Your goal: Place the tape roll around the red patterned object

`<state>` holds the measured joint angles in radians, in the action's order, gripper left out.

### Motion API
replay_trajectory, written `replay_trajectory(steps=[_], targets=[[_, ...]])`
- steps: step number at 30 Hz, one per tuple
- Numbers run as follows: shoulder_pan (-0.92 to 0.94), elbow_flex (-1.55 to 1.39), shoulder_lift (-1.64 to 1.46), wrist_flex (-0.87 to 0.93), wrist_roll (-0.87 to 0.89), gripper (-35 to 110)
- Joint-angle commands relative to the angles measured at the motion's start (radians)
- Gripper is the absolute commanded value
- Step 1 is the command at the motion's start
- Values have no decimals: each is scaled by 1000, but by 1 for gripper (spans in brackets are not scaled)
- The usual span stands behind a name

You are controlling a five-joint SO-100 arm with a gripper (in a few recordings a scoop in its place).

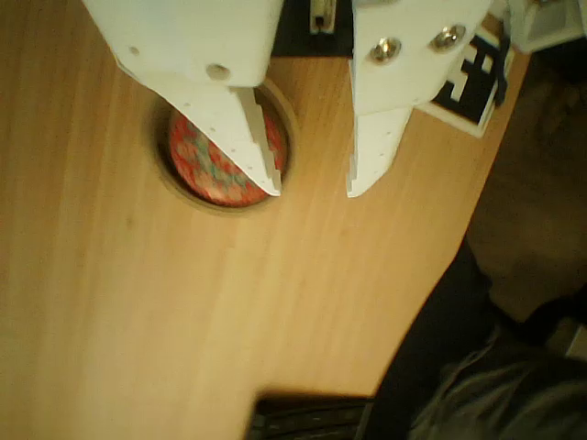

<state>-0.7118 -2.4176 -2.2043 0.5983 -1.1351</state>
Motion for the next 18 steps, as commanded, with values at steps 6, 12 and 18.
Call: replay_trajectory(steps=[6, 12, 18], targets=[[5, 144, -17, 166, -86, 30], [12, 314, -52, 454, -215, 32], [20, 388, -74, 623, -256, 33]])
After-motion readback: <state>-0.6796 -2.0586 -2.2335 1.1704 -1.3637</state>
